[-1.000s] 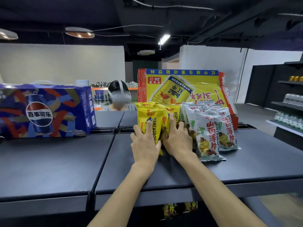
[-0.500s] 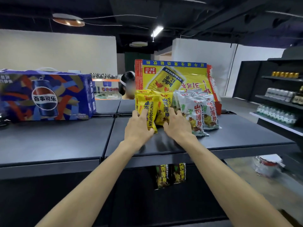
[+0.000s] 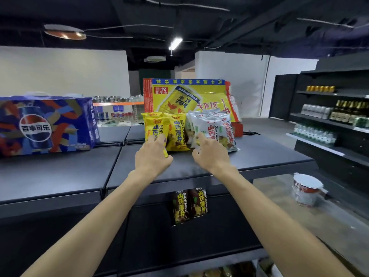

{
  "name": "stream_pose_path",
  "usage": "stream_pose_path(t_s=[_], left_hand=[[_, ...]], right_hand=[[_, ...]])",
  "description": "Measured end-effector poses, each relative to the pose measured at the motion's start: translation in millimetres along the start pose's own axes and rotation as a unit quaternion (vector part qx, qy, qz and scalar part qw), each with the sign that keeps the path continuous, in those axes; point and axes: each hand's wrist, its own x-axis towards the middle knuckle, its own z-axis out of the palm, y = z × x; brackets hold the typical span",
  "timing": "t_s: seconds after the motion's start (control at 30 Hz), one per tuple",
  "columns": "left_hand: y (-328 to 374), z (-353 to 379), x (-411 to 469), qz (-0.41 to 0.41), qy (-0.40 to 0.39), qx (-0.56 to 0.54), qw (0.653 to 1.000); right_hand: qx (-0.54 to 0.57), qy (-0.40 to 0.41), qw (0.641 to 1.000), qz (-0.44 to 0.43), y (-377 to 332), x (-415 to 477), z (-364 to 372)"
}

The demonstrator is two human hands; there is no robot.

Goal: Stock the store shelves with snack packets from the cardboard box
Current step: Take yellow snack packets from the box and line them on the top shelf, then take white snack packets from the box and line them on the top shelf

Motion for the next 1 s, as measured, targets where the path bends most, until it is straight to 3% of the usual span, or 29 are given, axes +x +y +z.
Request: stream_pose_path(t_s=[0.23,0.63,0.83,1.0], left_hand=[[147.3,36.7,-13.6,0.053,-0.003,-0.039,0.998],[373.2,132.0,-51.2,0.150,-0.043,-0.118,0.981],[441.8,195.8,-87.3,0.213,-0.117,-0.137,0.960],[452.8,272.5,-132.1,0.207,-0.198,-0.165,0.944]], right_hand=[[-0.005,0.021,1.000,0.012,112.0,-47.8,-50.4],[-0.069,0.008,0.989,0.128,328.3,-145.6,-142.2],[-0.110,-0.017,0.974,0.197,405.9,-189.9,-155.5],[-0.117,-0.052,0.961,0.245,455.9,-233.2,-136.0]])
